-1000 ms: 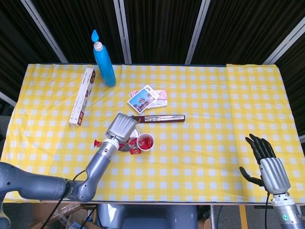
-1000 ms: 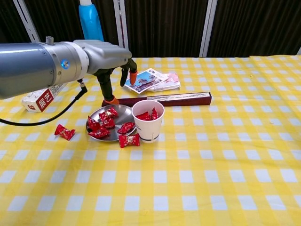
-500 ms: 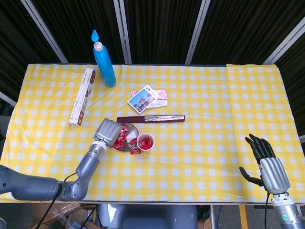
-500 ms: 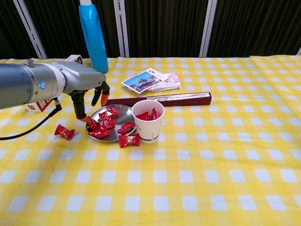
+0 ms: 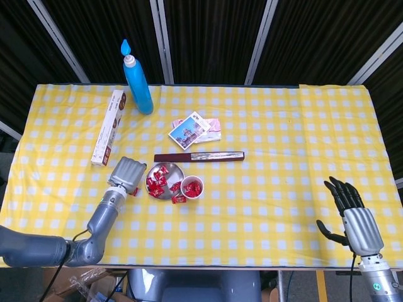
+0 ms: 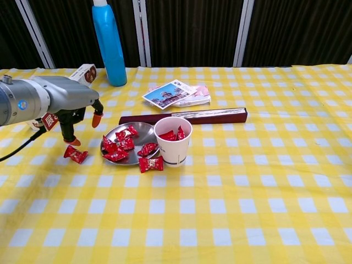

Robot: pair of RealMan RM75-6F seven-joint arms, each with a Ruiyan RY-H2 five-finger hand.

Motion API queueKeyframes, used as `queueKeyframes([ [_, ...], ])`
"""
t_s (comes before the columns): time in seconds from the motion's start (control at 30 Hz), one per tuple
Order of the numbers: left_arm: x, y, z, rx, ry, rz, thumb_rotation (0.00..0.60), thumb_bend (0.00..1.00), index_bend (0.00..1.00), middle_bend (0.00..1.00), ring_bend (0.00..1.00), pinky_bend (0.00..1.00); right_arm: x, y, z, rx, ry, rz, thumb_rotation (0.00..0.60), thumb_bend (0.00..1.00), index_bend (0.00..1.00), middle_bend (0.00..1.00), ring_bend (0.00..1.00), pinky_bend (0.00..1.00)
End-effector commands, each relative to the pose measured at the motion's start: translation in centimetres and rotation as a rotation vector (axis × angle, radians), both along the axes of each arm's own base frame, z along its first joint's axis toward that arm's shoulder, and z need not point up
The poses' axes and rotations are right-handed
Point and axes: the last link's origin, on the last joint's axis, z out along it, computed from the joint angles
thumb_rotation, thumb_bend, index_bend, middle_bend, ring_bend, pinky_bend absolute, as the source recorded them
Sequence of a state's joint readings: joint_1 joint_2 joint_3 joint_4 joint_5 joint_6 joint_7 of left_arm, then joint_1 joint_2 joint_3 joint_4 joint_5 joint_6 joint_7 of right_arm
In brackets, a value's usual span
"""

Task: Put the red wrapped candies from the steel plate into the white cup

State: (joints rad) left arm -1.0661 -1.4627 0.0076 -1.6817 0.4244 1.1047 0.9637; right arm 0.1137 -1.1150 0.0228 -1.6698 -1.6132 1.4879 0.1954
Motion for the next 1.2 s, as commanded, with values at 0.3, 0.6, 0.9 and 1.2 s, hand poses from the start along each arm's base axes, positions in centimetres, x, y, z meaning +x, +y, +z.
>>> queueKeyframes([
  [0.3,-2.4,-0.8,-0.5,-0.031,0.021,0.06,0.6,0.24,0.42,0.91,0.96,0.99,0.0,0.0,-0.1,-0.002,0.004,-0.003,0.6,0.39,0.0,0.0,0.0,0.0],
  [0.6,-2.8,-0.8,-1.1,-0.024,0.005,0.072,0.6,0.27,0.43,0.91,0.96,0.99,0.0,0.0,-0.1,0.0,0.001,-0.004,0.6,0.39,0.0,0.0,0.0,0.0],
  [0.9,-3.3,-1.3,-2.2,-0.046,0.001,0.083,0.6,0.36,0.49,0.91,0.96,0.99,0.0,0.0,0.0,-0.002,0.002,0.0,0.6,0.39,0.0,0.0,0.0,0.0],
  [1.2,-2.9,-1.4,-1.9,-0.032,-0.038,0.063,0.6,0.44,0.58,0.92,0.96,0.99,0.0,0.0,0.0,-0.006,0.002,-0.002,0.6,0.39,0.0,0.0,0.0,0.0],
])
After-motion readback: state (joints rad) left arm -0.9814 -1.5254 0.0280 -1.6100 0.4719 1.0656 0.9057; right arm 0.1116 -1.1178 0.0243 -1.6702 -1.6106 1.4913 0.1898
